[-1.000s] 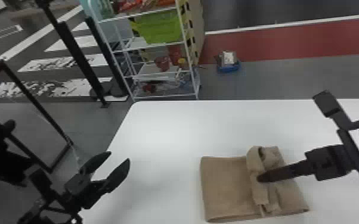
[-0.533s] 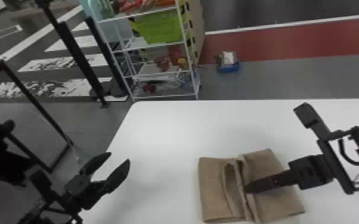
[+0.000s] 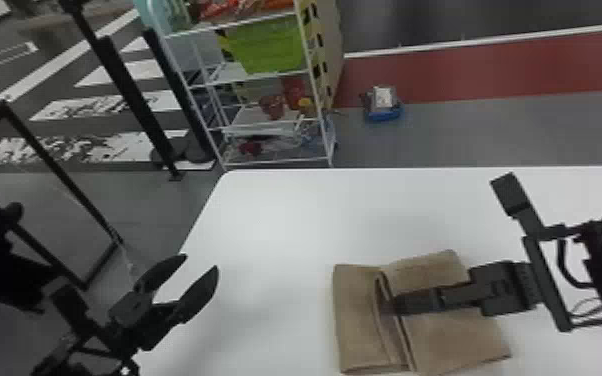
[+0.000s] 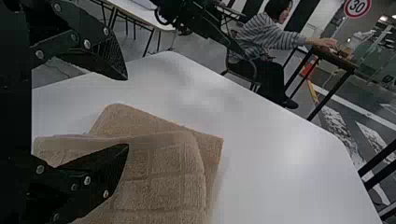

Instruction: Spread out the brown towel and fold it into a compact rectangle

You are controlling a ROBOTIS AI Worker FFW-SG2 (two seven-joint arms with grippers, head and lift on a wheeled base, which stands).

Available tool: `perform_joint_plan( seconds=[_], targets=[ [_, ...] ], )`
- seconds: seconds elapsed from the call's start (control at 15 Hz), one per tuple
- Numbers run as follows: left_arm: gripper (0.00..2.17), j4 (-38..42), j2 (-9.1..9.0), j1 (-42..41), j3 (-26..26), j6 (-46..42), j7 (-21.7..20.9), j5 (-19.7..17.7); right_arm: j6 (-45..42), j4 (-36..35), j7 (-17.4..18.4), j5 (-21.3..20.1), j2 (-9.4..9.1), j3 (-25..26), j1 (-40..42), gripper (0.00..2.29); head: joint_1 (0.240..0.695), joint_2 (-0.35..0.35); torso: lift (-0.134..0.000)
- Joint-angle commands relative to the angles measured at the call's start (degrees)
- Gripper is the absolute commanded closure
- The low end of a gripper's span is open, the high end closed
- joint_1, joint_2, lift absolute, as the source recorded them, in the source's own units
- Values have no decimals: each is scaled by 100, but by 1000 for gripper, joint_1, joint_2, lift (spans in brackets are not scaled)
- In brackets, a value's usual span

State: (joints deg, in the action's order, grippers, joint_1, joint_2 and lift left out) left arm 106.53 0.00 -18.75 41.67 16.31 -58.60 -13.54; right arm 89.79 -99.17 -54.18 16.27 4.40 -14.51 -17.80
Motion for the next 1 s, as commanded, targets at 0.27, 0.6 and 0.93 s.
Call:
perform_joint_plan(
  seconds=[0.27, 0.6, 0.93],
  targets=[
    [49, -10, -15, -15, 69, 0, -2, -8, 29, -94, 549, -379, -238, -895, -144, 1663, 695, 350, -124],
    [49, -62, -15, 20, 43, 0, 16, 18, 29, 328, 619, -888, -423, -1739, -311, 1878, 695, 350, -124],
    [49, -80, -15, 20, 95, -18, -11, 0, 29, 196, 637, -897, -317, -1871, -338, 1878, 695, 350, -124]
  ],
)
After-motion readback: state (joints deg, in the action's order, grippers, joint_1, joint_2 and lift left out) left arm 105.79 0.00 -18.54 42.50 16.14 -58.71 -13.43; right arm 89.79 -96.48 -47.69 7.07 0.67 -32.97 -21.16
